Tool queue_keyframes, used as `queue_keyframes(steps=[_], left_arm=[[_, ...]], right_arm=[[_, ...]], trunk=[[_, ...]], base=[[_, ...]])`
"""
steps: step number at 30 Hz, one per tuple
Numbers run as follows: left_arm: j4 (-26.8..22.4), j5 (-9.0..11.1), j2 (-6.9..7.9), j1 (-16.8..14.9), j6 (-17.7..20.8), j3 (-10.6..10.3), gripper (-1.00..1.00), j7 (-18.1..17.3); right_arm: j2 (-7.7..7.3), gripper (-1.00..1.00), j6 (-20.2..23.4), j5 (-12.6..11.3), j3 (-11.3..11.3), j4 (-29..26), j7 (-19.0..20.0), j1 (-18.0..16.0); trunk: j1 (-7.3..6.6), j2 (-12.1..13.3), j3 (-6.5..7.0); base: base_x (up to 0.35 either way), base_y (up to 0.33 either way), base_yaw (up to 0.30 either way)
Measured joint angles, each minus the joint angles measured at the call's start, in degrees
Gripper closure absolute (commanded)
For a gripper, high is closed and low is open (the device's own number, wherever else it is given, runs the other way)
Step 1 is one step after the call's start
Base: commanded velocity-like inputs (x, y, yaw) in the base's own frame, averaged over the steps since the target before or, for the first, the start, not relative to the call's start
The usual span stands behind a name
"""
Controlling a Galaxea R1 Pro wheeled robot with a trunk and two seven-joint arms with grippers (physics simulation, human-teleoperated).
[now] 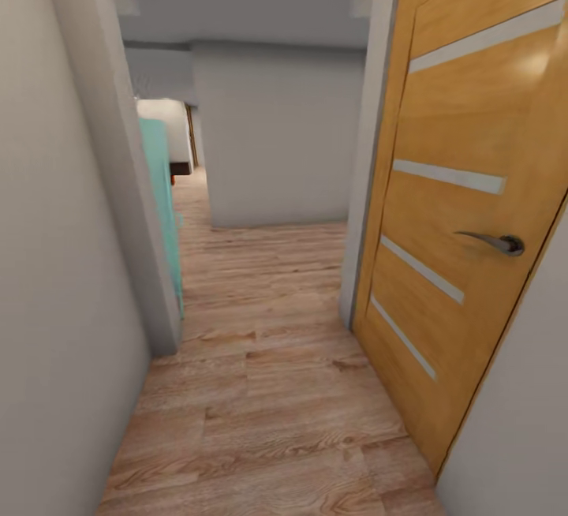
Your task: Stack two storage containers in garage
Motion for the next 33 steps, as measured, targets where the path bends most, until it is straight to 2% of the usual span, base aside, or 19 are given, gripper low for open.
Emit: queue_keyframes(steps=[9, 17, 33], left_arm=[[0.0, 0.01, 0.0, 0.0, 0.0, 0.0, -1.0, -0.01], [-0.02, -0.03, 0.04, 0.0, -0.02, 0.0, -1.0, 0.02], [0.0, 0.12, -0.2, 0.0, 0.16, -0.08, -1.0, 0.02]], right_arm=[[0.03, -1.0, 0.01, 0.0, -0.09, 0.0, 0.01, 0.0], [-0.13, -1.0, -0.09, 0.0, -0.08, 0.0, -0.01, 0.0], [-0.1, -1.0, -0.08, -0.04, -0.08, 0.0, -0.01, 0.03]], trunk=[[0.0, 0.0, 0.0], [0.0, 0.0, 0.0], [0.0, 0.0, 0.0]], base=[[0.322, 0.0, 0.003], [0.322, 0.0, 0.12], [0.322, 0.0, 0.004]])
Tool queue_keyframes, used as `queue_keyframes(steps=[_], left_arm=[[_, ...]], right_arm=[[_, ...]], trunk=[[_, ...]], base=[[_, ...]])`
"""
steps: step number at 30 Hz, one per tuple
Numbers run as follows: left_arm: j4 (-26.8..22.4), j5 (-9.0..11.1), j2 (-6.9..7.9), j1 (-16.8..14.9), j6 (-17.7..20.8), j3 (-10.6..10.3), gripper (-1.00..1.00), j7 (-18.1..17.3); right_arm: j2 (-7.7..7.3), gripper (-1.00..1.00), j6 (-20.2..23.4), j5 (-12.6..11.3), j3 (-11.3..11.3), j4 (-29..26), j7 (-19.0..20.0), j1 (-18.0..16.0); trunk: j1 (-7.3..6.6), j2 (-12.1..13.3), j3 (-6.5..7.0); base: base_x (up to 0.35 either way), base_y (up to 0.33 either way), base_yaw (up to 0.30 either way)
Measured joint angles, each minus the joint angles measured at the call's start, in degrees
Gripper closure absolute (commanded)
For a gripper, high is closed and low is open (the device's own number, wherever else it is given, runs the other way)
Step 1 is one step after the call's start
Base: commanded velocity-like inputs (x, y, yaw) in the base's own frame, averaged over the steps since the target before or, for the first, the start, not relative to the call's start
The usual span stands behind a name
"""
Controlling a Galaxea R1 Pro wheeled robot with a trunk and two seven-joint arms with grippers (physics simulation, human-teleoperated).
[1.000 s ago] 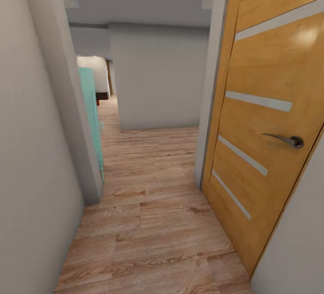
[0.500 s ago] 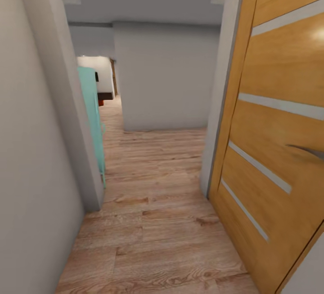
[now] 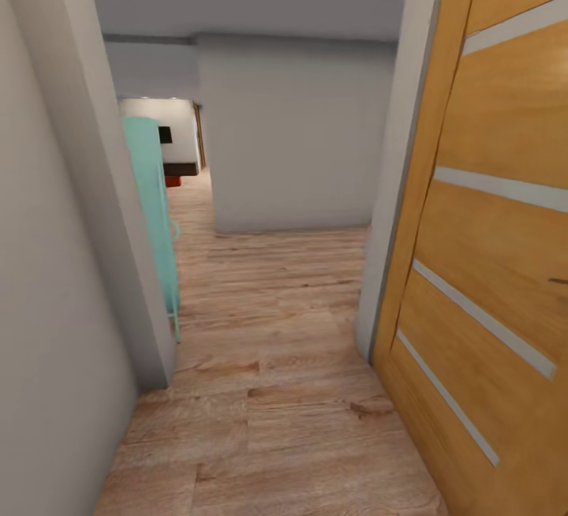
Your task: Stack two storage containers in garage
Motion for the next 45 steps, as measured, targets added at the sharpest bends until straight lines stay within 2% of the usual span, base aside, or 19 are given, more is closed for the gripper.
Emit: queue_keyframes(steps=[37, 45], left_arm=[[0.62, 0.03, 0.11, 0.0, -0.25, 0.24, -1.0, 0.03], [0.62, 0.01, 0.12, 0.0, -0.25, 0.24, -1.0, 0.02]], right_arm=[[0.02, -1.0, 0.01, 0.29, 0.17, 0.0, -0.04, 0.04], [-0.06, -1.0, -0.08, 0.24, 0.18, 0.0, -0.07, 0.05]], trunk=[[0.0, 0.0, 0.0], [0.0, 0.0, 0.0]], base=[[0.322, 0.0, 0.0], [0.322, 0.0, 0.139]])
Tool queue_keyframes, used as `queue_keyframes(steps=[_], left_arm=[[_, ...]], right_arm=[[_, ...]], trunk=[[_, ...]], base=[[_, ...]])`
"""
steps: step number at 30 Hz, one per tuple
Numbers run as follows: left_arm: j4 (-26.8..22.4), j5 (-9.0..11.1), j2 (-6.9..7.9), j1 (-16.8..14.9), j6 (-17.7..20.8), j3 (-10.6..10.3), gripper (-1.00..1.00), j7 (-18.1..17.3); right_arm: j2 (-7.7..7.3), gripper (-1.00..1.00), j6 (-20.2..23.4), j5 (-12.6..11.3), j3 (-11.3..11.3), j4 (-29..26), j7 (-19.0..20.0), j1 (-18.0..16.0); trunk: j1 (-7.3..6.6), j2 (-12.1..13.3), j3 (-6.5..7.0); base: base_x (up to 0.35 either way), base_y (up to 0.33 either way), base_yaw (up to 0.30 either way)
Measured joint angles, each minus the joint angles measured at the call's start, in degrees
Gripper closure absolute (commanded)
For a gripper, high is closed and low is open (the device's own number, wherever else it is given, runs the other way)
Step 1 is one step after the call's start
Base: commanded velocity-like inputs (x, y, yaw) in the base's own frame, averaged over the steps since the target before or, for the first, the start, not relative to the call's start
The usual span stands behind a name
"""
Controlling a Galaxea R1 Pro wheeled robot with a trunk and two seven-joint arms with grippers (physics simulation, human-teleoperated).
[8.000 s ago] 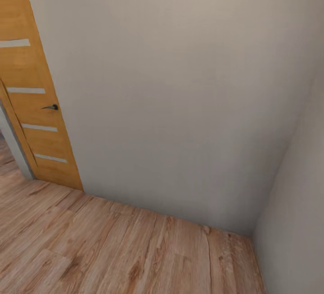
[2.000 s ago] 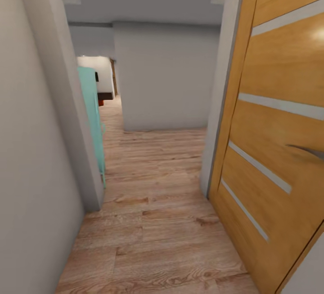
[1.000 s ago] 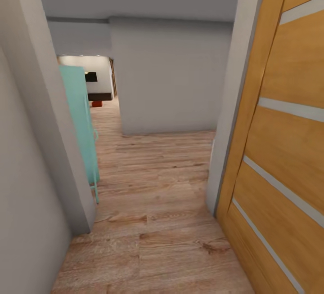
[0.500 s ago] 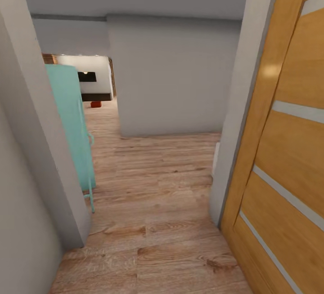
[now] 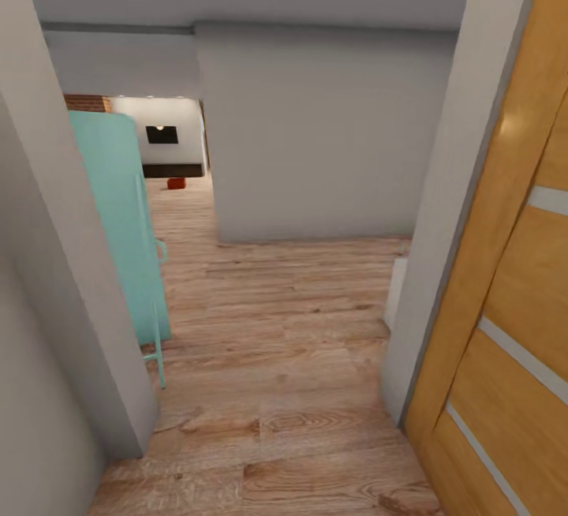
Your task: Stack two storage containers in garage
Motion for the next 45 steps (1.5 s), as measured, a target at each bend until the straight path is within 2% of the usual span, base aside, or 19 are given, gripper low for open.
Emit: queue_keyframes(steps=[21, 29, 45], left_arm=[[0.0, 0.0, 0.0, 0.0, 0.0, 0.0, -1.0, -0.01], [0.0, 0.0, 0.0, 0.0, 0.0, 0.0, -1.0, -0.01], [0.0, 0.0, 0.0, 0.0, 0.0, 0.0, -1.0, -0.01]], right_arm=[[-0.01, -1.0, 0.07, -0.2, -0.05, 0.0, 0.03, 0.0], [-0.05, -1.0, 0.0, -0.2, -0.09, 0.0, 0.02, 0.0], [-0.06, -1.0, -0.01, -0.2, -0.09, 0.0, 0.07, 0.0]], trunk=[[0.0, 0.0, 0.0], [0.0, 0.0, 0.0], [0.0, 0.0, 0.0]], base=[[0.322, 0.0, 0.008], [0.322, 0.0, 0.161], [0.322, 0.0, 0.008]])
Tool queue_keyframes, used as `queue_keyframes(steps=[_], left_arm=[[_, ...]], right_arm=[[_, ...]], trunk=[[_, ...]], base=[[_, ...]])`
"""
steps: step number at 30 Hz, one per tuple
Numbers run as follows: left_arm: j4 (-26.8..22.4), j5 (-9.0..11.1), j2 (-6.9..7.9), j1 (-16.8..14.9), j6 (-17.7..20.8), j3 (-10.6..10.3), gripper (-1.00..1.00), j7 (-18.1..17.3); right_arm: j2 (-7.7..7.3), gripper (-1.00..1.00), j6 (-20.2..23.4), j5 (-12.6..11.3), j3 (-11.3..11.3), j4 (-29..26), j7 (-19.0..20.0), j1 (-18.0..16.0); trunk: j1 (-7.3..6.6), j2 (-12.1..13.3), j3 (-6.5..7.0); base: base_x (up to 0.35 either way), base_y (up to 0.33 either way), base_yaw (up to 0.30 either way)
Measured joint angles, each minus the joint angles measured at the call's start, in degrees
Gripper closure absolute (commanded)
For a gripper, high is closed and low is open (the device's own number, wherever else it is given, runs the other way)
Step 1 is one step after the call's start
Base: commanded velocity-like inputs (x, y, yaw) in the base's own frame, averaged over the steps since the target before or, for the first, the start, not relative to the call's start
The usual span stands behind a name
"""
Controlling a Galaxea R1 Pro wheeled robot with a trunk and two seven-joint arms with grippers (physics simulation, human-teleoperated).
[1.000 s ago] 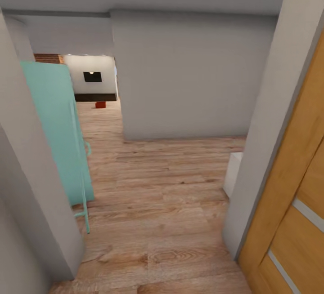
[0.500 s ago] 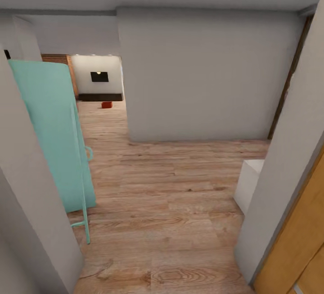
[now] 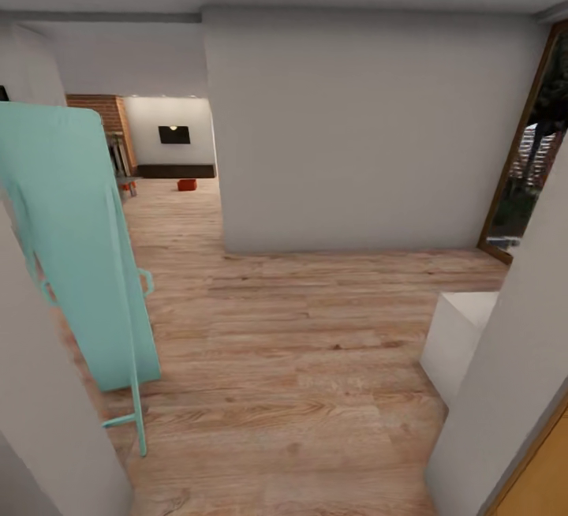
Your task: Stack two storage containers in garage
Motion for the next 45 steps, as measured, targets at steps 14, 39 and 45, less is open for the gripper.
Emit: queue_keyframes(steps=[14, 39, 45], left_arm=[[0.0, 0.0, 0.0, 0.0, 0.0, 0.0, -1.0, 0.0], [0.0, 0.0, 0.0, 0.0, 0.0, 0.0, -1.0, 0.0], [0.0, 0.0, 0.0, 0.0, 0.0, 0.0, -1.0, 0.0]], right_arm=[[-0.03, -1.0, 0.0, 0.0, 0.0, 0.0, -0.01, 0.0], [0.05, -1.0, 0.0, 0.07, 0.0, 0.0, 0.0, 0.0], [0.06, -1.0, 0.0, 0.09, 0.0, 0.0, 0.0, 0.0]], trunk=[[0.0, 0.0, 0.0], [0.0, 0.0, 0.0], [0.0, 0.0, 0.0]], base=[[0.322, 0.0, 0.0], [0.322, 0.0, 0.0], [0.322, 0.0, 0.0]])
